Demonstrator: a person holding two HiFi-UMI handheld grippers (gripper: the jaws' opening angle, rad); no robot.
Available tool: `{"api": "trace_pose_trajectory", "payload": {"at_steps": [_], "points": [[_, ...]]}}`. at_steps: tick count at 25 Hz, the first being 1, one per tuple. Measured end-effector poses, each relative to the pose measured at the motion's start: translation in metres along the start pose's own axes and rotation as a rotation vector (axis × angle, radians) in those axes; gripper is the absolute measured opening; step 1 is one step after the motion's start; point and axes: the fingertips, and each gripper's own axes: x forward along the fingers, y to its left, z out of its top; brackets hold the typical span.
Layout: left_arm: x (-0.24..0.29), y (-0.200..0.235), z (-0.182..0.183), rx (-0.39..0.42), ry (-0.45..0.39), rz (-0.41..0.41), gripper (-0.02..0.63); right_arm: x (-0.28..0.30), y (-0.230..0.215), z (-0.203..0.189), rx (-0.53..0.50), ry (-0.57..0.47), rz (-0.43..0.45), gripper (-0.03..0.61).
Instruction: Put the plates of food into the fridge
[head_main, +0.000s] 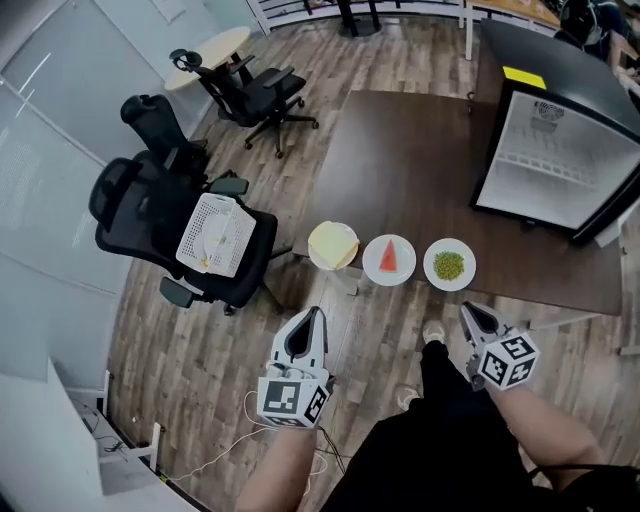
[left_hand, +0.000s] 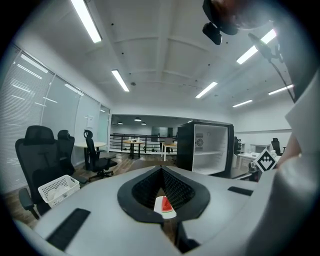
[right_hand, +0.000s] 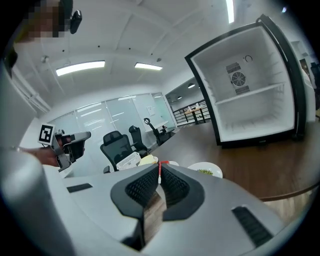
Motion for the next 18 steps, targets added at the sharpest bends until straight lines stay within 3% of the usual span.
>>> {"api": "trace_pose_trajectory", "payload": {"at_steps": [5,8,11,14,18], "points": [[0.028,-0.005,-0.01,0.032,0.023,-0.027,0.005,0.023,-0.036,-0.026,0.063,0.013,-0.038,-0.006],[0.041,-0.007,-0.018,0.051,0.049,-0.038,0.005,0.041,-0.054,-0.051,0.136,0.043,-0.056,0.103],[0.055,-0.01,-0.026,0.051,0.087,-0.049,0.005,0.053,-0.075,-0.07,0.285,0.038,-0.093,0.151],[0.066,-0.012,-0.037,0.073,0.119,-0.061,0.005,0.064,-0.099,-0.086,0.475,0.018,-0.131,0.155],[0.08,-0.01,-0.048,0.082,0.163,-0.054,0.005,0.082,-0.119,-0.099,0.612,0.0,-0.131,0.155]]}}
